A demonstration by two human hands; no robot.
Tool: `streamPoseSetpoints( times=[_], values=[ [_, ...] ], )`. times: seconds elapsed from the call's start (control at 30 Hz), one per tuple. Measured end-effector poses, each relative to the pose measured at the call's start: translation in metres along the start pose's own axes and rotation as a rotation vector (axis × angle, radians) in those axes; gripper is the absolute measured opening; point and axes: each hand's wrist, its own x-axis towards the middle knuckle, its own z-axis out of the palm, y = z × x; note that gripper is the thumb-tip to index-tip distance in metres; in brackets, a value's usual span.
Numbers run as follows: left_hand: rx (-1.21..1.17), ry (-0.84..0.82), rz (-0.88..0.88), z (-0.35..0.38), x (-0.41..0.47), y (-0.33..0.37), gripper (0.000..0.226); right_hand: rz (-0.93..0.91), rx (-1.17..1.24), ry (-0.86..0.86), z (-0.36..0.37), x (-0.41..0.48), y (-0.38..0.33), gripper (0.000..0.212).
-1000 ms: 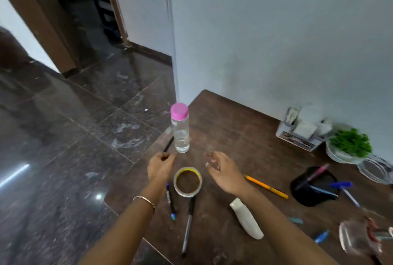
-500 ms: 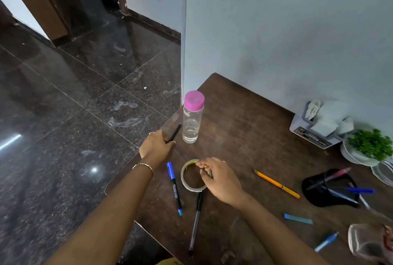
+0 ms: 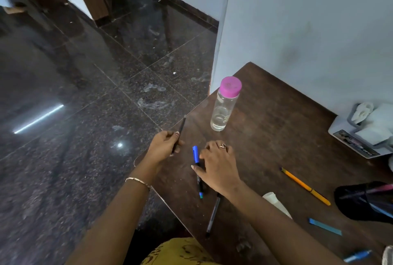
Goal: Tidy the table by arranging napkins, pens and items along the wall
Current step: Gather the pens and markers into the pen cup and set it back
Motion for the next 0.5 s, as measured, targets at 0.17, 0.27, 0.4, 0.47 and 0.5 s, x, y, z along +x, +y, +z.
streamPoseSetpoints(
  times=[0.17, 0.27, 0.4, 0.47, 0.5],
  values=[
    [-0.136, 0.010, -0.042, -0.014, -0.041, -0.014, 0.008, -0.024, -0.135, -0.006, 0.016, 0.009, -0.014, 0.041],
    [-0.160, 0.004, -0.040, -0.019, -0.053, -0.015, 0.012, 0.016, -0.125, -0.053, 0.018, 0.013, -0.018, 0.033],
    [-0.279, -0.028, -0.063, -0.025, -0.064, -0.008, 0.014, 0.210, 0.116, -0.079, 0.006, 0.013, -0.027, 0.031],
    [-0.356, -0.057, -0.066, -0.027, -0.068, -0.003, 0.015, 0.369, 0.341, -0.099, -0.006, 0.015, -0.028, 0.028],
    [-0.387, -0.072, -0.063, -0.027, -0.071, 0.000, 0.016, 0.439, 0.461, -0.111, -0.013, 0.015, -0.026, 0.028]
  ],
)
